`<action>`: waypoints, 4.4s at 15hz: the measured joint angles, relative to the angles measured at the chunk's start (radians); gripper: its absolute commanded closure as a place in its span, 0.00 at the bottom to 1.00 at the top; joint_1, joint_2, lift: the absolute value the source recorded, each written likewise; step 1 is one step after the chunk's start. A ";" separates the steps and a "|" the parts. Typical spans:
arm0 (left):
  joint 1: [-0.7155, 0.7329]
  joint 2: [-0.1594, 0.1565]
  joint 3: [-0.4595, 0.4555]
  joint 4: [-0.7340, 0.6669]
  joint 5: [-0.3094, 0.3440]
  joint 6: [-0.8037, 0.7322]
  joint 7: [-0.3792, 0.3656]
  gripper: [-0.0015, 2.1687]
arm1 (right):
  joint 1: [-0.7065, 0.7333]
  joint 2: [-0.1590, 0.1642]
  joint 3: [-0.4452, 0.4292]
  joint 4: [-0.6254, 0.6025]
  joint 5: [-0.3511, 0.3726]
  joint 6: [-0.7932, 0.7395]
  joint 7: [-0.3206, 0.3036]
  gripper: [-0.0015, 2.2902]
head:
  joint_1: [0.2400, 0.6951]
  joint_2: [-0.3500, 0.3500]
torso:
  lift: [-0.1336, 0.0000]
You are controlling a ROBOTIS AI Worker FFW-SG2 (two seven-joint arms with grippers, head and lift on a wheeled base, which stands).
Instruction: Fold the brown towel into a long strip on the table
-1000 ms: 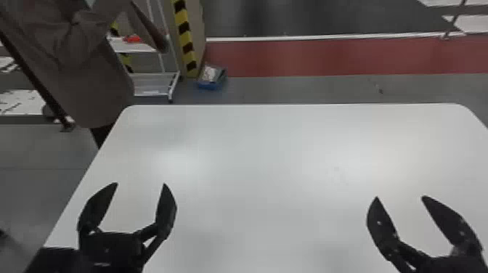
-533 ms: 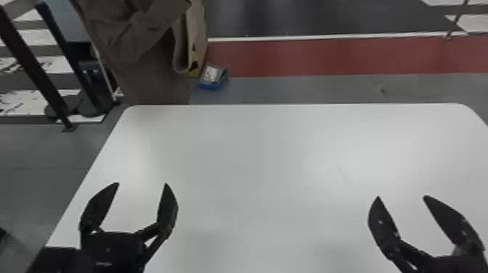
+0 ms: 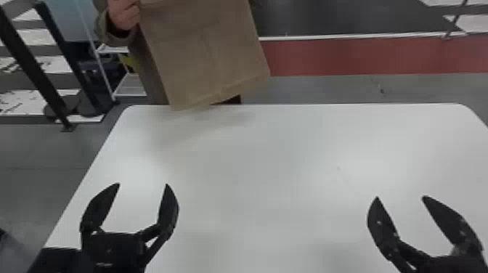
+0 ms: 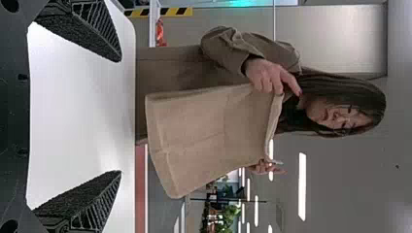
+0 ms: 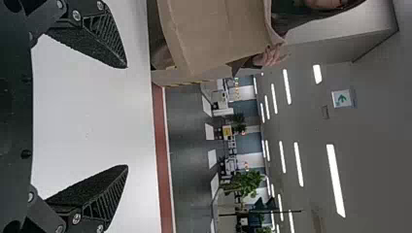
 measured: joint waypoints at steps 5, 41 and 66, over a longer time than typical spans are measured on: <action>0.002 0.001 0.000 0.000 -0.001 0.000 -0.002 0.02 | 0.001 -0.001 -0.001 0.000 0.000 0.000 0.000 0.07 | 1.00 0.61 | 0.08; -0.023 0.002 -0.009 0.036 0.003 -0.002 -0.020 0.04 | -0.005 0.001 -0.008 0.012 -0.002 0.006 -0.002 0.07 | 1.00 0.59 | 0.08; -0.807 0.000 -0.194 0.738 0.078 0.347 -0.240 0.10 | -0.195 0.014 -0.020 0.179 0.143 0.104 -0.011 0.06 | 1.00 0.38 | 0.08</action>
